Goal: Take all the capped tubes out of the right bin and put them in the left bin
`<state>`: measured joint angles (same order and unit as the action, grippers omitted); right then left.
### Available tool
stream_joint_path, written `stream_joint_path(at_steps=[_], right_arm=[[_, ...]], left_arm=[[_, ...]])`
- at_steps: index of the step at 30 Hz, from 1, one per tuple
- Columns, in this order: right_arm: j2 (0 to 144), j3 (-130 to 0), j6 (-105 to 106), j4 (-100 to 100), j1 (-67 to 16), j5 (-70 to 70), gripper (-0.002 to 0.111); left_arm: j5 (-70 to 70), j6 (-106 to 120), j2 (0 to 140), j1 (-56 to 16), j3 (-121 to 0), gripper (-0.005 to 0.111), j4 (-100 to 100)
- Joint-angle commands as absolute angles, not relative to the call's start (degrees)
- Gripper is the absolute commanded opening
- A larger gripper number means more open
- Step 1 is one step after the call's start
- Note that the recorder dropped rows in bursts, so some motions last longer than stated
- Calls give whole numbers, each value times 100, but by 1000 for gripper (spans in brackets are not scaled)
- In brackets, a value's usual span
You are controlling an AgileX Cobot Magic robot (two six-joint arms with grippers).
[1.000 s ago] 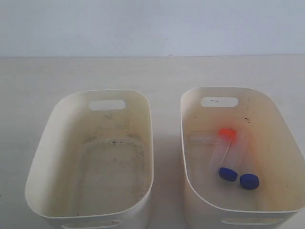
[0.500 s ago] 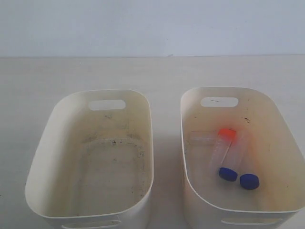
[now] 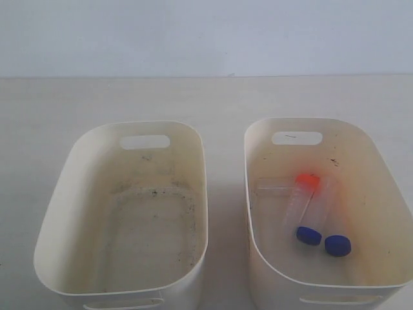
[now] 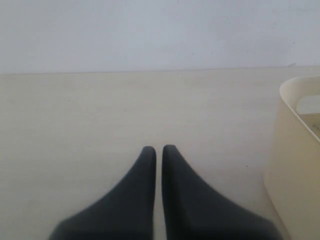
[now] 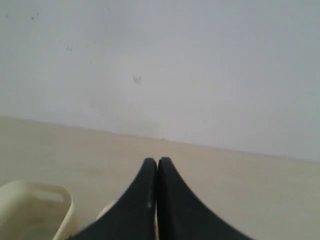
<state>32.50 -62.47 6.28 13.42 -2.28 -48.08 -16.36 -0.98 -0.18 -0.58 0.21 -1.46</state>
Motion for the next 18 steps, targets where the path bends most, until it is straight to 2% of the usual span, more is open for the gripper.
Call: stream_joint_path(at_steps=[1, 2, 3, 6, 11, 14, 18], right_arm=[[4725, -6978, 500, 1984, -252, -6595, 7], [4929, -6964, 500, 2072, -252, -6746, 12], [5240, -6919, 500, 2167, -252, -6964, 23], [5544, -6755, 332, 2223, -252, -6996, 32], [5788, -6375, 207, 2277, -562, -6912, 32], [5987, -6066, -40, 2157, -1162, -6547, 32], [6517, -5880, -1184, 1009, -2139, -6158, 32]], left_arm=[[-1602, -148, 0, -57, 0, 4, -110], [-1602, -148, 0, -57, 0, 4, -110], [-1602, -148, 0, -57, 0, 4, -110], [-1602, -148, 0, -57, 0, 4, -110], [-1602, -148, 0, -57, 0, 4, -110], [-1602, -148, 0, -57, 0, 4, -110], [-1602, -148, 0, -57, 0, 4, -110]])
